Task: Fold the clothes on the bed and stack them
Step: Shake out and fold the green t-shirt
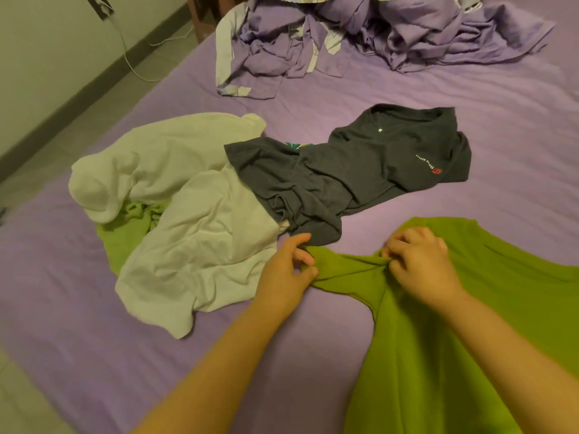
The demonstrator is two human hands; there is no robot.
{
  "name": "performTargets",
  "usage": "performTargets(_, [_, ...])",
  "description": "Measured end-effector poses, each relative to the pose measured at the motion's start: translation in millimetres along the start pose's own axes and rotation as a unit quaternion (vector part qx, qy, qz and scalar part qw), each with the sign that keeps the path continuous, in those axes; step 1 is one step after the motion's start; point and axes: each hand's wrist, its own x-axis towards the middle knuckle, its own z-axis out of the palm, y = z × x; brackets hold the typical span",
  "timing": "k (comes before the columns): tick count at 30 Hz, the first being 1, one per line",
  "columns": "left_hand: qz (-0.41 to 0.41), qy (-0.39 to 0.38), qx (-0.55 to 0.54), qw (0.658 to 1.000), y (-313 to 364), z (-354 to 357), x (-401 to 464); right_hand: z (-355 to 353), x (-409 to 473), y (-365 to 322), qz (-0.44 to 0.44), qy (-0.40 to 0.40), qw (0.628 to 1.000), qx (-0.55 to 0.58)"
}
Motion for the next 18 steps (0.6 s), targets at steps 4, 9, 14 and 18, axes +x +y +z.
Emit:
performTargets(4, [-0.007,-0.074,-0.073,0.995,0.6,15.5,-7.8,7.1,3.3,-35.9,0.036,-0.010,0.971,0.234])
performTargets(9, [-0.033,0.061,-0.099,0.993,-10.9,25.0,-9.8,35.8,9.1,-73.2,0.063,-0.098,0.937,0.330])
performTargets(14, [-0.050,0.138,-0.069,0.987,-7.9,19.2,-5.9,47.0,3.6,-76.0,0.079,-0.052,0.935,0.342])
performTargets(18, [-0.127,0.060,-0.097,0.985,10.4,15.6,-1.7,28.1,-7.8,-74.6,0.129,-0.030,0.844,0.519])
